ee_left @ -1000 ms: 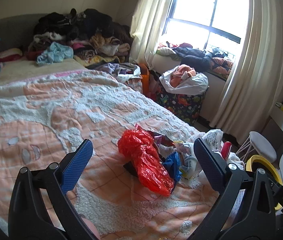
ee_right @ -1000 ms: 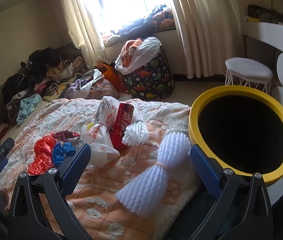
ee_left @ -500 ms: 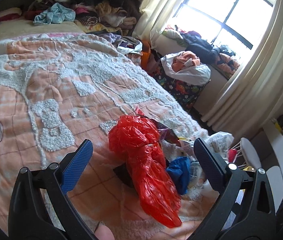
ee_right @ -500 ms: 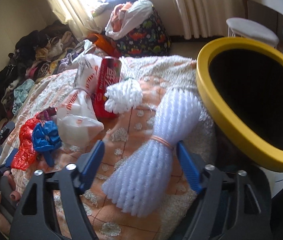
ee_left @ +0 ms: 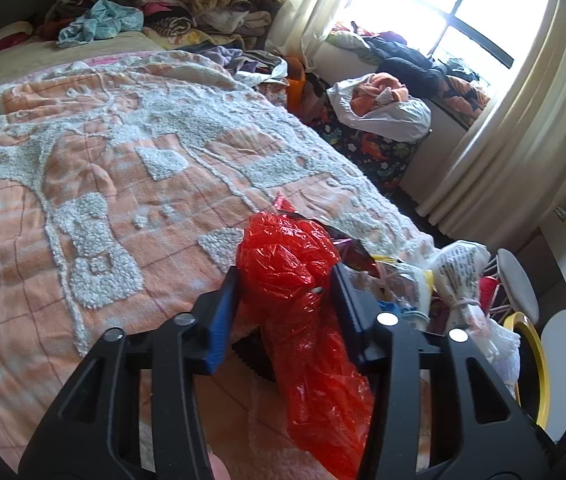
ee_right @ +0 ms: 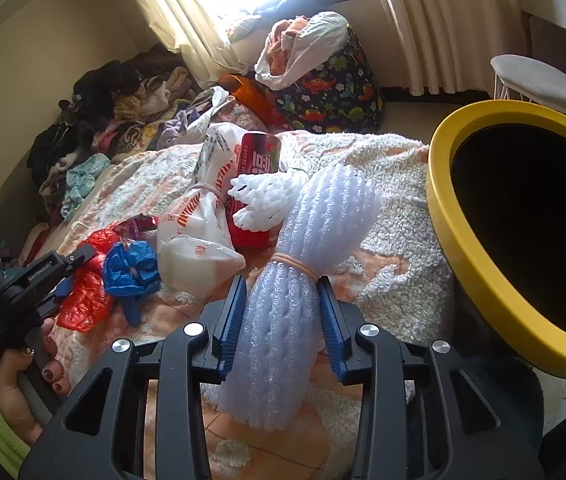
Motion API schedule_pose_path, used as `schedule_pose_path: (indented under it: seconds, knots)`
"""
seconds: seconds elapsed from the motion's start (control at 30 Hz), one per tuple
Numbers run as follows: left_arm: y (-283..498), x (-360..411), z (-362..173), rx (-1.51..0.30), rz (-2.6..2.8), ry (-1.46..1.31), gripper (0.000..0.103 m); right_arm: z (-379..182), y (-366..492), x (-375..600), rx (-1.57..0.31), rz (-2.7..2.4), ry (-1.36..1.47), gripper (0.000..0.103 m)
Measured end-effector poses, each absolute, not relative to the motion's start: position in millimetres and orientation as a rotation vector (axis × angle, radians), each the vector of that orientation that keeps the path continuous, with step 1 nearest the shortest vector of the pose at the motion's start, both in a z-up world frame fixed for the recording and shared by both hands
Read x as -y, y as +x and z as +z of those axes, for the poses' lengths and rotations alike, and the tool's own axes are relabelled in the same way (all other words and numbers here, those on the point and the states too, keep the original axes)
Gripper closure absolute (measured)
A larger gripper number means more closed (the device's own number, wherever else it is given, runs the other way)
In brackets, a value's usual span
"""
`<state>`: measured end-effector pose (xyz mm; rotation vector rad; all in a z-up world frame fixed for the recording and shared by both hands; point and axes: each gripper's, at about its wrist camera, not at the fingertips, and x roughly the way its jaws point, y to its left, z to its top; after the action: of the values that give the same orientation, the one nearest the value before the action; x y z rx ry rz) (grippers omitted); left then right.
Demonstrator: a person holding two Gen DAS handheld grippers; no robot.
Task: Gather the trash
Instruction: 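Grasp the red plastic bag with the left gripper while the right gripper grasps the white mesh foam sleeve, then carry both items over the yellow bin and open both grippers to drop them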
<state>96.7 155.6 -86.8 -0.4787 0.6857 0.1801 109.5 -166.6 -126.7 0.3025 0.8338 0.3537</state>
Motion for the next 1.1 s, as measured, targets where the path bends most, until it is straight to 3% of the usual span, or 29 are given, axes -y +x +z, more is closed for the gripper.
schedule_pose_path:
  seconds: [0.47,1.1]
  knots:
    - [78.2,-123.2,-32.6,-0.584,0.089,-0.472,0.075,-101.4,99.1,201.1,-0.74,0.351,0.262,0.07]
    - [108.8,-14.5,16.7,-0.565,-0.09,-0.354,0.075,-61.5,99.4,262.6,-0.648,0.337,0.263,0.07]
